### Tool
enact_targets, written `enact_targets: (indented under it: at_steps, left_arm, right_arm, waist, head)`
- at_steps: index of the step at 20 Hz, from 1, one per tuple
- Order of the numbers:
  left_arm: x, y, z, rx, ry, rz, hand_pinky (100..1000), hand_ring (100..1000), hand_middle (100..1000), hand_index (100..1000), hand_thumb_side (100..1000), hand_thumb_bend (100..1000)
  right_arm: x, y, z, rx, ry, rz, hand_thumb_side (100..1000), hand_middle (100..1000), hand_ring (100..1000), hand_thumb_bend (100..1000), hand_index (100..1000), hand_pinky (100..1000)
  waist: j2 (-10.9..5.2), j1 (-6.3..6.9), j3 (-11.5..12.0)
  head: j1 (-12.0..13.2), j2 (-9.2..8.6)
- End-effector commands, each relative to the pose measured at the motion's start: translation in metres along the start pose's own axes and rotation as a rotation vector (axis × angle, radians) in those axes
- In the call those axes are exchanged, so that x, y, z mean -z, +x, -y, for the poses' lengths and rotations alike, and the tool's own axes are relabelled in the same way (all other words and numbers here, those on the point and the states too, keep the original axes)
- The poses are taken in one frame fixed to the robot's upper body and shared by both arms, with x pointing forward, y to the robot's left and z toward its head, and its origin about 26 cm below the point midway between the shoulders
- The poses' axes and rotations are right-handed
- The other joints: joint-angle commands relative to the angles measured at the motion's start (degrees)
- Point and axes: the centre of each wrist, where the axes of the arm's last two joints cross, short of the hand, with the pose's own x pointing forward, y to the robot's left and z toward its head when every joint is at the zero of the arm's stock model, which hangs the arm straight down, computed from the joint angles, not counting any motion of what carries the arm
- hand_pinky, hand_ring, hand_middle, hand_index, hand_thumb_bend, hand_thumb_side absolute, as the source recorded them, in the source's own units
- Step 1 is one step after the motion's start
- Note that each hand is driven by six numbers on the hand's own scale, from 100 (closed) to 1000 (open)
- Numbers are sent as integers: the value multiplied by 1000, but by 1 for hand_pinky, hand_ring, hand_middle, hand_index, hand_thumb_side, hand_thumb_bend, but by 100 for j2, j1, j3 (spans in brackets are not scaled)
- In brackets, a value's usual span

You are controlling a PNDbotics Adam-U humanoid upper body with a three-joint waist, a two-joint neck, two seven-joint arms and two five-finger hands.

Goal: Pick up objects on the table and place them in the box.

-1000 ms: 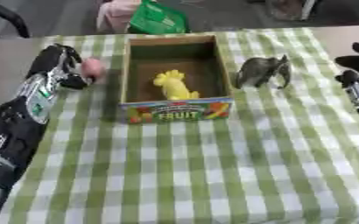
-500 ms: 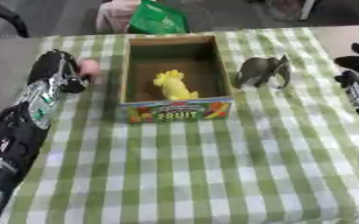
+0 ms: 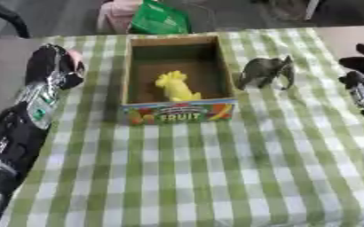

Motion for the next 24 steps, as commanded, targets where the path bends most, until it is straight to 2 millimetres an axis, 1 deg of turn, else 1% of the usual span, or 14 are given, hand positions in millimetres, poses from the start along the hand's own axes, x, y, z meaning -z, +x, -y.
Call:
enact_targets:
  at_steps: [1,4,7,9,14,16,18,19,20,22,24]
  left_arm:
    - [9,4,-18,-24,73,18,495,254,212,339,117,175]
    - [11,11,-25,-64,91,46,493,255,212,340,117,165]
    - [14,30,-37,-119,102,125,490,254,211,339,113,159]
    - [14,47,-45,-153,96,198,487,254,211,339,111,158]
    - [6,105,-55,-219,37,439,496,259,215,342,112,165]
    - [0,126,-52,-212,-1,536,500,262,217,344,114,173]
    - [-6,140,-46,-195,-48,611,502,264,220,347,117,182]
    - [-9,144,-41,-185,-74,636,505,270,227,354,100,271]
    - [-12,147,-36,-171,-102,658,507,275,232,360,121,204]
    - [-15,150,-26,-141,-154,689,516,291,250,377,124,231]
    - [-19,149,-17,-112,-208,711,531,320,283,408,126,286]
  right_arm:
    - [5,7,8,-22,-5,27,427,788,923,100,976,812]
    - [5,7,8,-23,-6,27,427,788,923,100,976,813]
    - [5,7,7,-22,-2,27,427,788,923,100,976,813]
    - [5,7,7,-20,1,30,425,788,923,100,976,813]
    - [6,7,4,-14,13,33,424,788,923,100,976,812]
    - [7,7,3,-11,16,35,422,788,923,100,976,812]
    - [7,8,2,-7,19,37,421,788,923,100,976,812]
    - [8,8,2,-6,20,38,424,788,923,100,976,812]
    - [8,8,2,-5,20,38,422,788,923,100,976,812]
    - [8,8,2,-4,20,38,424,788,923,100,976,813]
    - [8,8,2,-4,20,38,425,788,923,100,976,813]
  waist:
    - [-77,-17,6]
    - [-80,-22,12]
    - [-85,-19,23]
    - [-93,-20,22]
    - [-125,-36,-25]
    - [-136,-42,-60]
    - [-145,-48,-89]
    - [-147,-50,-101]
    - [-148,-50,-115]
    - [-148,-46,-130]
    - [-142,-41,-137]
  head:
    - [-19,-52]
    - [-17,-55]
    - [-9,-58]
    - [-3,-57]
    - [55,-50]
    - [76,-47]
    - [89,-46]
    - [92,-48]
    - [95,-48]
    - [99,-50]
    - [98,-52]
